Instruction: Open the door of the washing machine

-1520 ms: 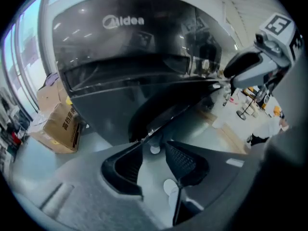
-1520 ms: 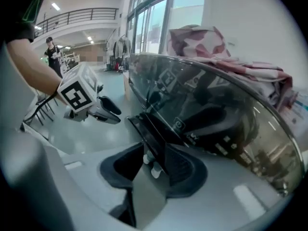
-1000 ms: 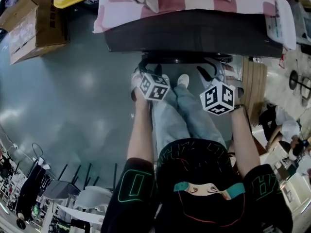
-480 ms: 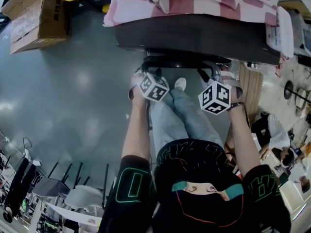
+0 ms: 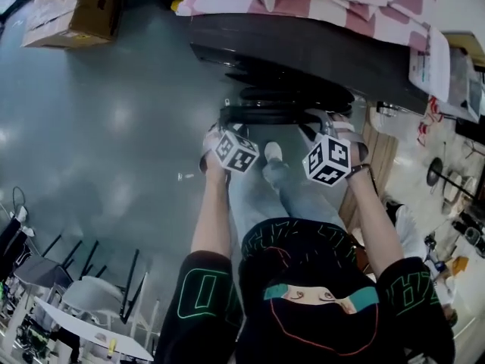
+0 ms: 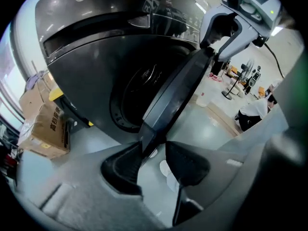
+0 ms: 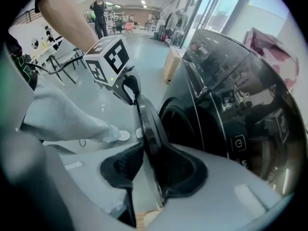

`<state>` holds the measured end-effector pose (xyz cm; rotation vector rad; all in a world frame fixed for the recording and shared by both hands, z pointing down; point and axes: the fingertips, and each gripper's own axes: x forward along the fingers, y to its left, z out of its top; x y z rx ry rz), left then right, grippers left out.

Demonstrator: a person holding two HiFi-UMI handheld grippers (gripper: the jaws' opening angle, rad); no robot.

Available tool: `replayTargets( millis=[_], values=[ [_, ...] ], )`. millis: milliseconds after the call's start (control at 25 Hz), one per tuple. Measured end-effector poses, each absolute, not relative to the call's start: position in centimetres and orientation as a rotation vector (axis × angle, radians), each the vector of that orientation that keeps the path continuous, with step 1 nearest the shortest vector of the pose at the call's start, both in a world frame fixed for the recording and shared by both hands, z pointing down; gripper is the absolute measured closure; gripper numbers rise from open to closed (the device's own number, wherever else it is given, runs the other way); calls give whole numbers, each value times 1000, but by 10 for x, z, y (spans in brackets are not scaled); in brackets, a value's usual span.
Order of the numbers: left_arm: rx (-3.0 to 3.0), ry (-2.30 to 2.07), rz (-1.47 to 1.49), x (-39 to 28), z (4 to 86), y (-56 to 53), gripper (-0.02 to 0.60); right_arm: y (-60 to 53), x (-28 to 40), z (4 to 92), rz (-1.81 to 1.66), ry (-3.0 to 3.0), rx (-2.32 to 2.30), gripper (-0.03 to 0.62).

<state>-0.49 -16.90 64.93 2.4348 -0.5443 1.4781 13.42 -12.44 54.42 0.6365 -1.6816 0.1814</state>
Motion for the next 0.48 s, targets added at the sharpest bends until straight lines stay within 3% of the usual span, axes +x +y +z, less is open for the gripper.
replayTargets(
  millis=[480],
  values=[
    [2264, -842, 1324, -21, 648, -68, 417, -61, 125, 546, 8, -1749, 357, 448]
  ],
)
